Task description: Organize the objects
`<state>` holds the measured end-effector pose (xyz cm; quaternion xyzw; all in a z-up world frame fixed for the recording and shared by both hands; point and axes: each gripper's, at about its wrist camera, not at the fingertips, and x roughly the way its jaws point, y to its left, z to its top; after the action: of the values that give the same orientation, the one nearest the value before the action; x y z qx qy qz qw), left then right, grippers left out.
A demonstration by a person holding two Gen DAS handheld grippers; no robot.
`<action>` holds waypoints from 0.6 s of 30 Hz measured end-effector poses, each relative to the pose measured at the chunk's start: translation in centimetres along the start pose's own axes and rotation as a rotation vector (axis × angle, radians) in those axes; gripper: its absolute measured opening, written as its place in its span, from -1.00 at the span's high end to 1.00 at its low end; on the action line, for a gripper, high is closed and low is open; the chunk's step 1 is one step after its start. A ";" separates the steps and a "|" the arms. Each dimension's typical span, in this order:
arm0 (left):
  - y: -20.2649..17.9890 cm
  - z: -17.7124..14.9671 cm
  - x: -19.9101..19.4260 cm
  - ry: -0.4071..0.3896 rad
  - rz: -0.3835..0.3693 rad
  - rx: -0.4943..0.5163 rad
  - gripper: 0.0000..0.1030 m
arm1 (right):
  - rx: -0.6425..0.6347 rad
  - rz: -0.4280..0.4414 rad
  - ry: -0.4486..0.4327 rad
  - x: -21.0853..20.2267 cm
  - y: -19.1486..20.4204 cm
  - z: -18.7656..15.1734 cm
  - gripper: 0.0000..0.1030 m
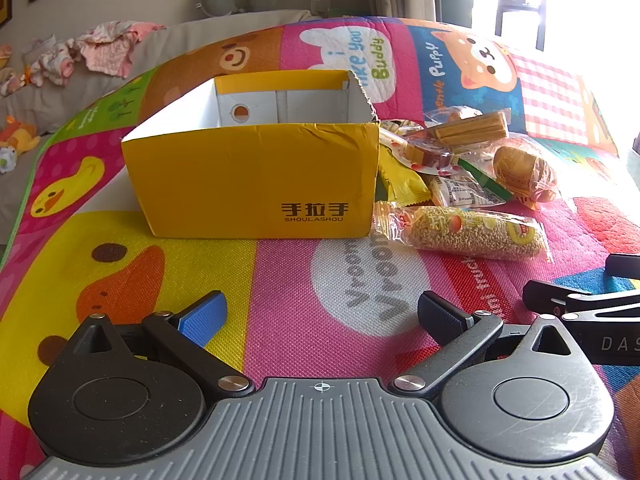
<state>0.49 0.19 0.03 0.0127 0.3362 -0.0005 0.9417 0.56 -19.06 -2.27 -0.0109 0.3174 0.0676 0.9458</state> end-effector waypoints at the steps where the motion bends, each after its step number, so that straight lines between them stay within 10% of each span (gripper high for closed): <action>1: -0.1 0.0 0.0 0.000 0.000 0.000 -1.00 | 0.001 0.000 -0.001 -0.1 0.0 0.0 -1.00; 18: -0.1 -0.1 -0.1 -0.001 0.000 0.000 -1.00 | 0.000 0.001 -0.001 -0.1 0.0 0.0 -1.00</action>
<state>0.37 0.06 0.00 0.0127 0.3356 -0.0005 0.9419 0.43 -19.05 -2.23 -0.0106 0.3167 0.0682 0.9460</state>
